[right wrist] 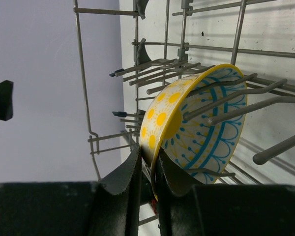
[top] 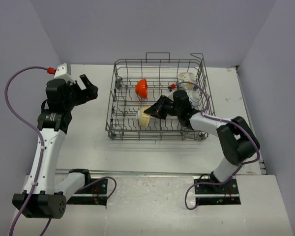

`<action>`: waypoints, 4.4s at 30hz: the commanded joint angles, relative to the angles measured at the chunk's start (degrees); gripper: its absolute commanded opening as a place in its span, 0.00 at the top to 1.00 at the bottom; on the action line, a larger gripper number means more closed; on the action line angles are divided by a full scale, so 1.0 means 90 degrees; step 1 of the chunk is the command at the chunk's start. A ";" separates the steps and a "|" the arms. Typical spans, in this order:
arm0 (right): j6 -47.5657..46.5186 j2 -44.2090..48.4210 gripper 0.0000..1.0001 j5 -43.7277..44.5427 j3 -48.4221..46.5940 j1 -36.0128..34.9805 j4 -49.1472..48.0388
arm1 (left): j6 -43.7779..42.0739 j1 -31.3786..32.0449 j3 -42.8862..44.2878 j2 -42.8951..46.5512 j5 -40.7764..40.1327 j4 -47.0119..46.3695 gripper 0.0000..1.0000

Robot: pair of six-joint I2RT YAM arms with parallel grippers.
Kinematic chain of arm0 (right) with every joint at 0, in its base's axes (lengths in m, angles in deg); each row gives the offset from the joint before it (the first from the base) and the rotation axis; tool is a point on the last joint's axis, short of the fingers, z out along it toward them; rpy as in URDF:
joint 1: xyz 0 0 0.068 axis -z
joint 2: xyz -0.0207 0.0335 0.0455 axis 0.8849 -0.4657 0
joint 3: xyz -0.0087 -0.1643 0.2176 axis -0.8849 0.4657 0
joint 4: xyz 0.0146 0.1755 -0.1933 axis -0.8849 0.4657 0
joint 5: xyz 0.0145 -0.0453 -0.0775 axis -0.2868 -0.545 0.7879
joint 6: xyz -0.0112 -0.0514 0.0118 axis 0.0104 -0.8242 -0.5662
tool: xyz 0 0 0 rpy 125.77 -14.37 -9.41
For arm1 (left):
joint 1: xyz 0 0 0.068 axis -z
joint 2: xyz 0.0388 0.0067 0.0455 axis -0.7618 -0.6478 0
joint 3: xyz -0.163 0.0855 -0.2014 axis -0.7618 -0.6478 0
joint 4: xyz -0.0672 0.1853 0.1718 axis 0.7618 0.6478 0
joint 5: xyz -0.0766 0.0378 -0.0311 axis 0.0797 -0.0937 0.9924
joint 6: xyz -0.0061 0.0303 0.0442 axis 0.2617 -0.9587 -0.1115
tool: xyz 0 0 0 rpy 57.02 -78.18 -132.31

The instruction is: Unload the bowls from the dish rack

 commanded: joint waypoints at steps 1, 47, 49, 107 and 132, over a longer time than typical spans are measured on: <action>0.0398 0.0060 0.90 -0.0209 0.0083 0.0091 -0.0998 | -0.0136 0.0021 -0.0194 -0.0082 0.0203 -0.0240 0.00; 0.0965 -0.0371 1.00 -0.1214 -0.0201 0.0442 -0.2072 | 0.0128 0.0021 -0.1473 -0.1888 0.1737 -0.1666 0.50; 0.0994 -0.0341 1.00 -0.1263 -0.0181 0.0491 -0.2111 | 0.0157 0.0021 -0.1473 -0.1966 0.1678 -0.1676 0.62; 0.0946 -0.0233 1.00 -0.3089 -0.1460 0.1038 -0.2316 | 0.0333 0.0021 -0.1581 -0.2445 0.1336 -0.1666 1.00; 0.0829 -0.0263 1.00 -0.3363 -0.1441 0.1312 -0.2248 | 0.0362 0.0031 -0.1679 -0.2474 0.1414 -0.1773 1.00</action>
